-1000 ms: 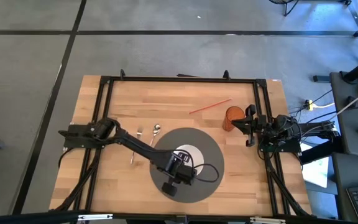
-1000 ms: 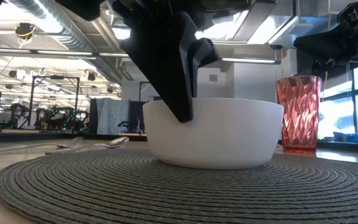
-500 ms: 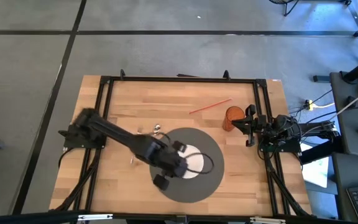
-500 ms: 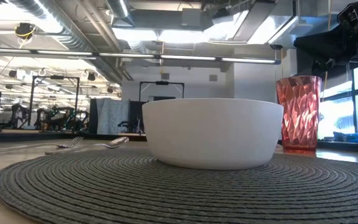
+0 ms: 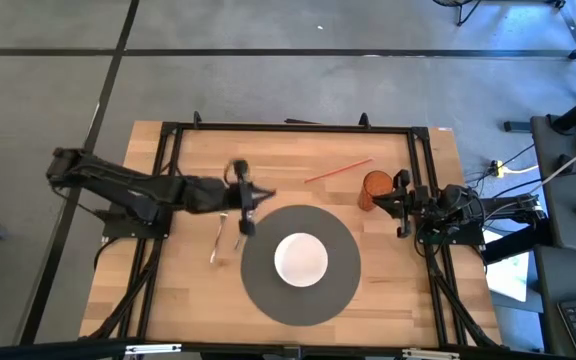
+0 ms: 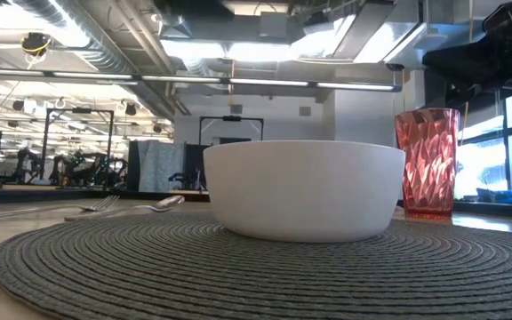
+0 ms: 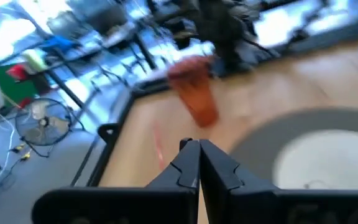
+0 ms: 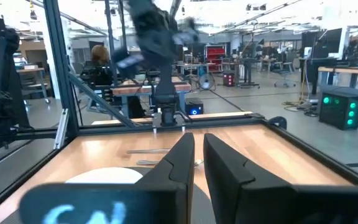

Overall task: Pick & Place Utensil
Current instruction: Put the orange straw into the brown cup

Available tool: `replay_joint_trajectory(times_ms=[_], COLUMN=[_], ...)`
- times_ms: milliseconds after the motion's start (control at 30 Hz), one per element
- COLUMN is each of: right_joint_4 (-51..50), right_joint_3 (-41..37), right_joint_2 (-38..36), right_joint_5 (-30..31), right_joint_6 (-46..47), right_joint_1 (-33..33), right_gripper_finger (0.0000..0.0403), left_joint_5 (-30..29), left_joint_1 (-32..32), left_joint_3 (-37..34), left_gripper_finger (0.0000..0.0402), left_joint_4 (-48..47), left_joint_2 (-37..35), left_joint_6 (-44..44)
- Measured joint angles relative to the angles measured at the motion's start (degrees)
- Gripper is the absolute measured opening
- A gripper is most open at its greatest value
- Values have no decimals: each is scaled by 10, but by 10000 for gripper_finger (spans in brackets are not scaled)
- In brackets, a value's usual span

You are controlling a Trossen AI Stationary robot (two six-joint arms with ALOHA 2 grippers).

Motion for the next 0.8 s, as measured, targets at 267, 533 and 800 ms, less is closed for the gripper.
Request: replay_joint_trajectory(times_ms=[267, 533, 800], right_joint_4=[5, 5, 4], right_joint_3=[0, 0, 0], right_joint_2=[0, 0, 0], right_joint_5=[-1, -2, -2], right_joint_6=[0, -2, -1], right_joint_1=[0, 0, 0], right_gripper_finger=[37, 37, 37], left_joint_5=[107, 89, 84], left_joint_1=[121, 144, 162], left_joint_3=[-273, -383, -462], left_gripper_finger=[2, 1, 1], left_joint_4=[408, 495, 674], left_joint_2=[-8, -9, -13], left_joint_6=[-72, -113, -129])
